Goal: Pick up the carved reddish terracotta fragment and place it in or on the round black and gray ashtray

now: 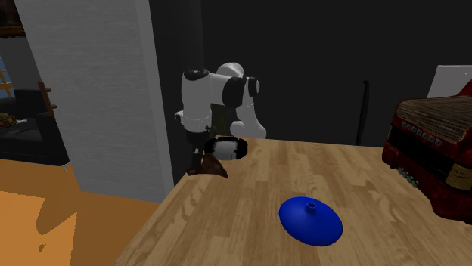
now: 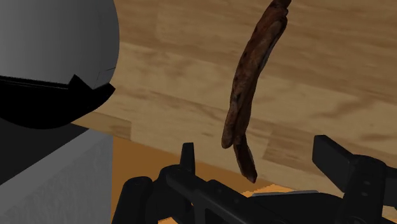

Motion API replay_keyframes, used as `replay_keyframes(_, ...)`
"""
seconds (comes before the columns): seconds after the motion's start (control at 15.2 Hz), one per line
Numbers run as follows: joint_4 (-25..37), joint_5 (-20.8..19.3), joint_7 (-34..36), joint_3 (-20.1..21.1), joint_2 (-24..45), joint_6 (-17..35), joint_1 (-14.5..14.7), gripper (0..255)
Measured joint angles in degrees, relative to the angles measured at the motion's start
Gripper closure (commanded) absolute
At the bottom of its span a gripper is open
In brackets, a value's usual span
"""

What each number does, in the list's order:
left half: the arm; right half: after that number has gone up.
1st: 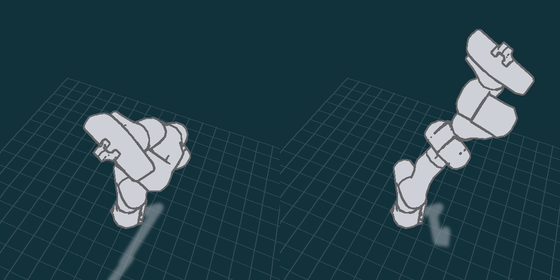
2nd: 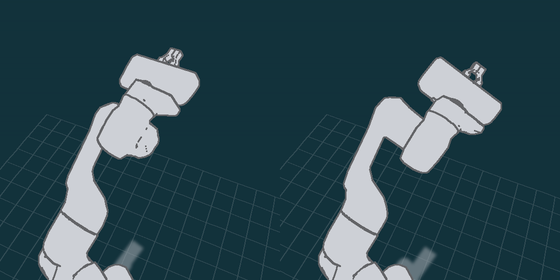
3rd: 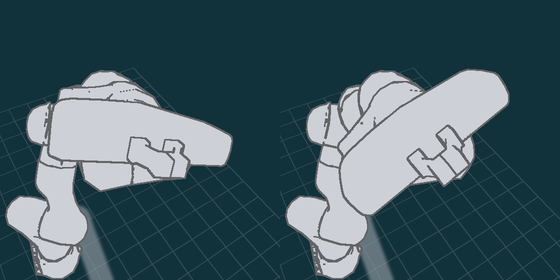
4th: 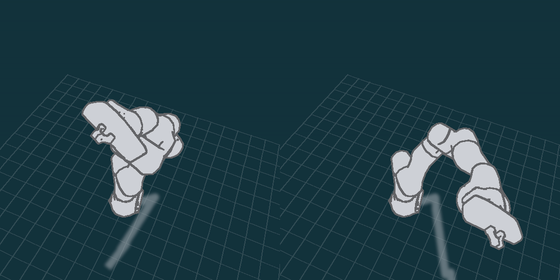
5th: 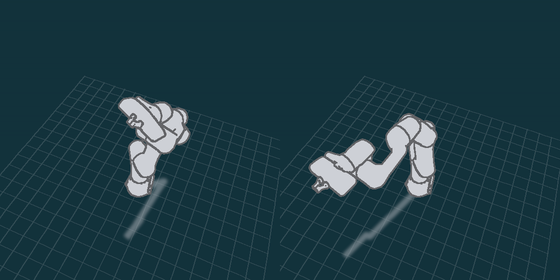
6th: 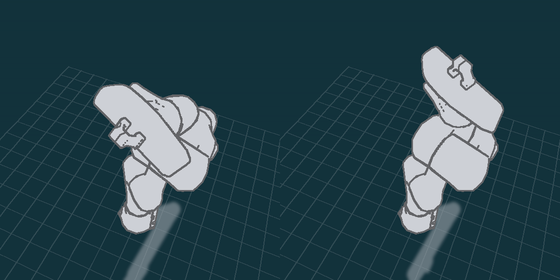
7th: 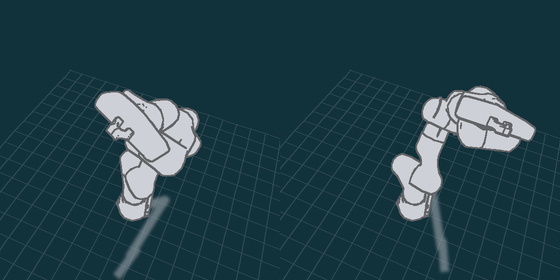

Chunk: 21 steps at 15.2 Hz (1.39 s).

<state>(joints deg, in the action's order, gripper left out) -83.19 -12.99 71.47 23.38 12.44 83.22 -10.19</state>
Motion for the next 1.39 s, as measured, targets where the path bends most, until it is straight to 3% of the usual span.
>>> replay_keyframes(0.4, -0.8, 0.1, 0.0, 0.0, -0.2, 0.6, -0.1, 0)
replay_keyframes(0.46, -0.8, 0.1, 0.0, 0.0, -0.2, 0.6, -0.1, 255)
replay_keyframes(1.12, -0.8, 0.1, 0.0, 0.0, -0.2, 0.7, -0.1, 255)
replay_keyframes(1.39, 2.5, -0.2, -0.1, 0.1, 0.5, -1.9, 0.3, 255)
